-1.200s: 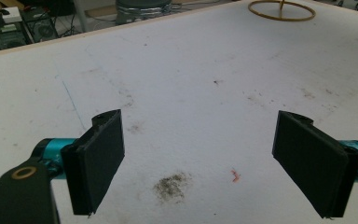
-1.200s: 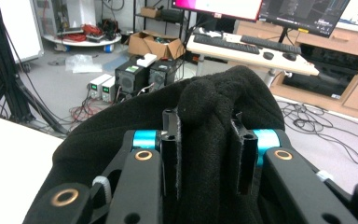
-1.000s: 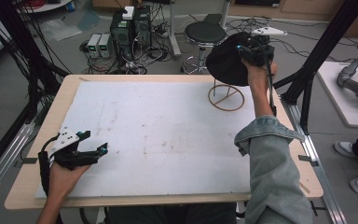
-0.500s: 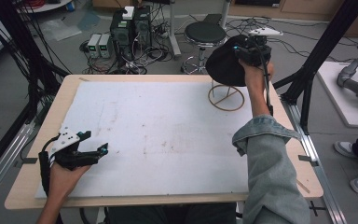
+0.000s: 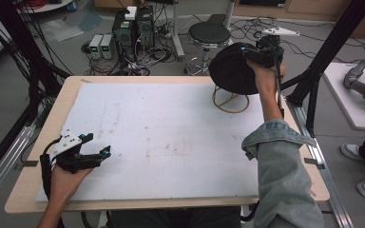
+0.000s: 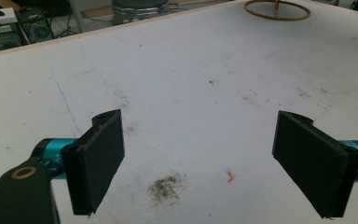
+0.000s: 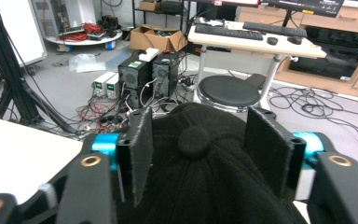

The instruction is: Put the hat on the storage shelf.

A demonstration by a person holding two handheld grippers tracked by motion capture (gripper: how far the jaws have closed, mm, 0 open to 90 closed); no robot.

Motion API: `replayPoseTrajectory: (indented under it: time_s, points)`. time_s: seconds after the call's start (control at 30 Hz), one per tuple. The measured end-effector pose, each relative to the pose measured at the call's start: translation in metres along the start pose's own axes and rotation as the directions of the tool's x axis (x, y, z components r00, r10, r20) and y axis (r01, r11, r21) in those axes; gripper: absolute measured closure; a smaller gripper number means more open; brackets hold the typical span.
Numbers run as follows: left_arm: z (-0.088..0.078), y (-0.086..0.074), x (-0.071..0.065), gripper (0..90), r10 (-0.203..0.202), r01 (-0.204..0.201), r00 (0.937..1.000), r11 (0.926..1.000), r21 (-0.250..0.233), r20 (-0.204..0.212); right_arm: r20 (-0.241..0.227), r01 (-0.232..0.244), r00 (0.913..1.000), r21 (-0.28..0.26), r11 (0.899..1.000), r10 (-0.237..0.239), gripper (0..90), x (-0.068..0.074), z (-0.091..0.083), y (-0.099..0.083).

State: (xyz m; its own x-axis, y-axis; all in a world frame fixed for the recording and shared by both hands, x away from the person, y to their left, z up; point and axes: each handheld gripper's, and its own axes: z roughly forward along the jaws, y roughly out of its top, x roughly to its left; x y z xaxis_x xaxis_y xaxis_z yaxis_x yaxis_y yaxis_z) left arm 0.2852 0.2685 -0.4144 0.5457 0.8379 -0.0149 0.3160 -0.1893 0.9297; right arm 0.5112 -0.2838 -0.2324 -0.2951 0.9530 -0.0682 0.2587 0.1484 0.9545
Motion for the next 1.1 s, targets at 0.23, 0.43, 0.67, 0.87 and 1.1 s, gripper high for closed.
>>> replayPoseTrajectory:
  time_s: [0.23,0.43,0.67,0.87,1.1]
  points:
    - [0.000,0.000,0.000,17.0,0.006,-0.006,1.0000,1.0000,-0.001,0.003,0.018,-0.011,0.9998,0.011,1.000,0.011,33.6,-0.003,-0.016,0.002]
    - [0.001,0.001,-0.001,17.0,0.005,-0.005,1.0000,1.0000,-0.002,0.007,0.000,-0.010,1.0000,0.023,1.000,0.010,33.5,-0.005,-0.035,0.004]
    - [0.003,0.002,-0.003,17.0,0.006,-0.006,0.9999,1.0000,-0.002,0.012,-0.028,-0.017,0.9995,-0.043,0.999,0.016,35.1,0.000,-0.065,0.003]
    - [0.004,0.003,-0.003,17.0,0.010,-0.010,0.9998,0.9999,-0.003,0.017,-0.062,-0.032,0.9977,-0.065,0.997,0.028,31.1,0.008,-0.088,-0.008]
    - [0.005,0.003,-0.004,17.0,0.013,-0.013,0.9998,0.9999,-0.004,0.017,-0.093,-0.036,0.9954,-0.104,0.994,0.027,25.9,0.019,-0.114,-0.035]
